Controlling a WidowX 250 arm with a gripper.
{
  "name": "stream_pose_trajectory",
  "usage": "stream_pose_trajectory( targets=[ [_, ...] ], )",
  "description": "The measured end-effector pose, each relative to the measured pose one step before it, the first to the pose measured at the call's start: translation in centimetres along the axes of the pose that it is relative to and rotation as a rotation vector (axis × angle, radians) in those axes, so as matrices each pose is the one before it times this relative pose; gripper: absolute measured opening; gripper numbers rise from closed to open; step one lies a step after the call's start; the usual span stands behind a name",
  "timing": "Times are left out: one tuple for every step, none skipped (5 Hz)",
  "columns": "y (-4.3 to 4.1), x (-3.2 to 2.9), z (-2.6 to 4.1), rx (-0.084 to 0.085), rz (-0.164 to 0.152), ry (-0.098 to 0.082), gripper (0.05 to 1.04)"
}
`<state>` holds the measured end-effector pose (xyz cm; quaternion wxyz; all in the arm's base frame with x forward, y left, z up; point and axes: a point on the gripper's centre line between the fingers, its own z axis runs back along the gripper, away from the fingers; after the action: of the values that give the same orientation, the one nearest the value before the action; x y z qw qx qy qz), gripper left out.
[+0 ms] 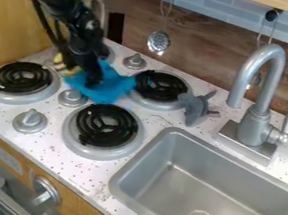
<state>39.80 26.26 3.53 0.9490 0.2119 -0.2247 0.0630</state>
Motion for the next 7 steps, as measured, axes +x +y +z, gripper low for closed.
stream_pose_trajectory(
  targets=[
    [1.741, -0.851, -0.164, 0.0251, 0.0468, 0.0150, 1.001],
    [0.321, -0.347, -0.125, -0.0019, -0.0006, 0.0097, 1.001],
    [-0.352, 0.072, -0.011, -0.0211, 0.0042, -0.0064, 1.001],
    [-0.910, -0.275, 0.186, -0.0434, -0.0097, -0.0168, 1.001],
    [0.047, 1.373, 2.925, -0.0230, 0.0027, -0.0778, 1.001],
    [-0.023, 1.196, 3.135, 0.0006, 0.0281, -0.0828, 1.001],
    [-0.321, 1.603, 3.006, -0.0267, -0.0049, -0.0965, 1.001]
  ],
)
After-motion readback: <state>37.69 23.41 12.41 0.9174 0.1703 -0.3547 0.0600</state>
